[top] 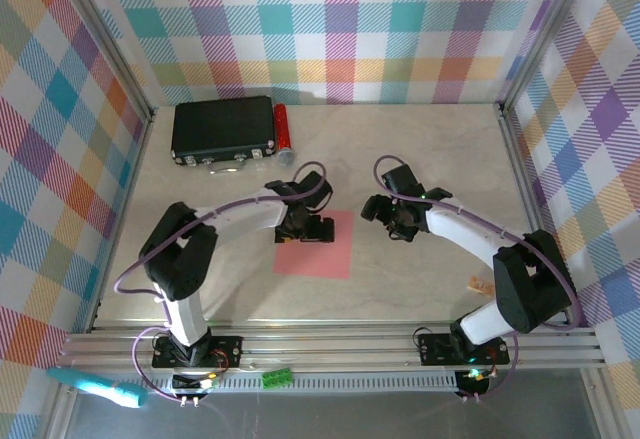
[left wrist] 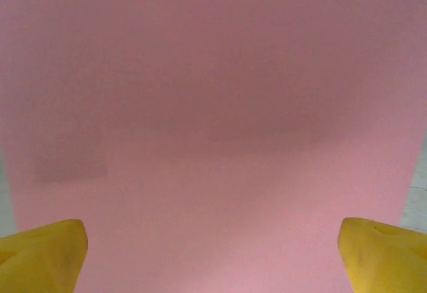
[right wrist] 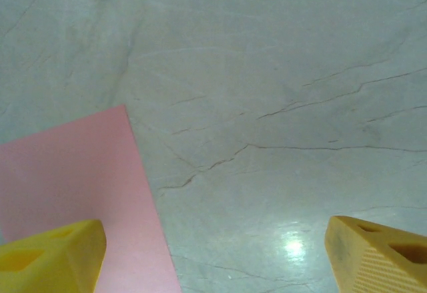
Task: Fold a paper plane with a square sheet of paper (pick it up from the middle)
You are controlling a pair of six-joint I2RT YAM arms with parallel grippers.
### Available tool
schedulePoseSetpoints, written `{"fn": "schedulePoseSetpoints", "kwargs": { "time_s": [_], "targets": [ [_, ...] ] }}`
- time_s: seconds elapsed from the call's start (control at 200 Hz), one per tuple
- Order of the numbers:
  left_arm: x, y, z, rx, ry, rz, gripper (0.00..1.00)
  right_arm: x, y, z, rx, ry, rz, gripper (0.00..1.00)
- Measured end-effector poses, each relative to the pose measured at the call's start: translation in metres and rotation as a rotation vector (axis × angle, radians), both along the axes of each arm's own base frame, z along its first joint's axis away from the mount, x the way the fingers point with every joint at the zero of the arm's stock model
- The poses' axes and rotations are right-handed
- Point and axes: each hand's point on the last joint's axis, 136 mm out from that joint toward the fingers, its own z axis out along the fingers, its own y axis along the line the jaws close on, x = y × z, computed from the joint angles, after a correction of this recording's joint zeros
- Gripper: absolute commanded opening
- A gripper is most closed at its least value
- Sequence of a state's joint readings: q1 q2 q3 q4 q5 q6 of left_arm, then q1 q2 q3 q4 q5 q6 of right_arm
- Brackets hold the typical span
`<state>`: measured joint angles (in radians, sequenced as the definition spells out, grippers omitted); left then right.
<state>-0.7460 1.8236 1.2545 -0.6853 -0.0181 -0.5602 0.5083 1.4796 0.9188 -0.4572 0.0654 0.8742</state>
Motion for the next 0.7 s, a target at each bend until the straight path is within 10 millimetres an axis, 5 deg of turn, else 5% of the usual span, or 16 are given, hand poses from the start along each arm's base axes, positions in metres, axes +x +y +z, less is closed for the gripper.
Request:
{"fn": "schedulePoseSetpoints", "kwargs": {
  "time_s": [0.235,0.7],
  "targets": [
    [0.002,-0.016,-0.014,0.079,0.02,-0.042,0.86,0.001,-0.009,0.0,-0.004,-0.006,-0.022,0.86],
    [0.011,-0.016,-0.029,0.137,0.026,-0.033,0.8,-0.003,-0.019,-0.009,-0.011,0.019,-0.047,0.86]
  ]
}}
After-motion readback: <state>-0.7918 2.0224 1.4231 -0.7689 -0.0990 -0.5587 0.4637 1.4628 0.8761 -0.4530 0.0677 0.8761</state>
